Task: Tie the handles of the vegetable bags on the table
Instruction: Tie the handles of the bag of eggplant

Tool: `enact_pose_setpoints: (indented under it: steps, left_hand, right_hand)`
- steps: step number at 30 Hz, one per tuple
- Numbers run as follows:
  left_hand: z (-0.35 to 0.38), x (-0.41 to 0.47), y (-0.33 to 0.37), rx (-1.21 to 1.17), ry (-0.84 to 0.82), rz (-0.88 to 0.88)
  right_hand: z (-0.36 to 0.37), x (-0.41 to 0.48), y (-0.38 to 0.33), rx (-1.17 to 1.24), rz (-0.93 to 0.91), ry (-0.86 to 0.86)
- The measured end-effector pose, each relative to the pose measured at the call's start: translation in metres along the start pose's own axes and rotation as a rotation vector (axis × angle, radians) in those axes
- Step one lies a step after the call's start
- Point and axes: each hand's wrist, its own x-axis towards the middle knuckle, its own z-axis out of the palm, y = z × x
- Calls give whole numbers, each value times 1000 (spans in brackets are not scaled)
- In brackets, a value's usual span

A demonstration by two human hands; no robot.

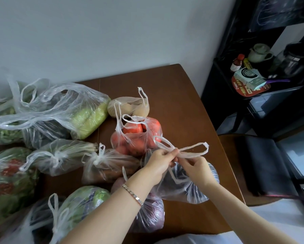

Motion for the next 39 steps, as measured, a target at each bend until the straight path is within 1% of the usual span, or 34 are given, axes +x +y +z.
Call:
enact_pose_setpoints:
  steps: [2, 3, 5, 7, 9, 11, 13, 15, 17, 19, 21, 24, 26, 27, 30, 31, 32, 33, 35, 37, 39]
  left_hand:
    - [0, 2, 2, -23, -1, -7]
    - [1, 3, 2, -20, 18, -2]
    - [2, 2, 1, 53, 104, 10]
    - [2, -1, 0, 149, 150, 38]
    - [1, -7, 3, 220, 108, 41]
    - [-2, -10, 5, 248, 37, 67]
    - [-4, -13, 9, 316, 32, 187]
    - [-7, -17, 11, 488, 49, 397]
    - [-9, -23, 12, 561, 9, 574]
    - [-10, -25, 11, 564, -37, 634]
    - [-10, -27, 13, 594, -40, 649]
    - [-11, -24, 16, 594, -4, 633]
    - [-13, -21, 16, 551, 51, 558]
    - [-14, -17, 14, 532, 71, 500]
    - [-13, -13, 10, 525, 119, 383]
    - [-12, -12, 8, 516, 119, 349]
    - [-10, -12, 8, 491, 99, 313]
    - [-8, -13, 7, 464, 81, 287]
    - [-3, -17, 11, 376, 48, 221]
    - [-1, -17, 14, 236, 52, 129]
    - [-3, -14, 16, 102, 67, 27]
  right_hand:
    - [-1, -3, -2, 11, -68, -44]
    - [-1, -4, -2, 47, -78, -32]
    - [-2, -1, 0, 159, -48, 26]
    - [-7, 2, 2, 207, -23, 33]
    - [-10, 3, 1, 159, -37, -2]
    - [-10, 5, -1, 150, -34, 18]
    - [-8, 8, -1, 175, 16, 104]
    - [-7, 14, -2, 184, 121, 180]
    - [-7, 20, -3, 160, 218, 183]
    - [-7, 24, -6, 91, 247, 144]
    - [-5, 23, -9, -54, 210, 118]
    - [-5, 16, -12, -267, -1, 34]
    - [-9, 7, -11, -300, -39, -49]
    - [-12, 3, -11, -256, -30, -89]
    - [-26, -5, -9, 17, -5, -220]
    - [-31, -5, -9, 87, -17, -264]
    - [-34, -5, -10, 114, -52, -272]
    - [-35, -5, -9, 121, -90, -244]
    - [-34, -6, -10, 84, -130, -122]
    - [-30, -5, -10, -2, -152, -15]
    - [-25, -3, -10, -57, -156, 23]
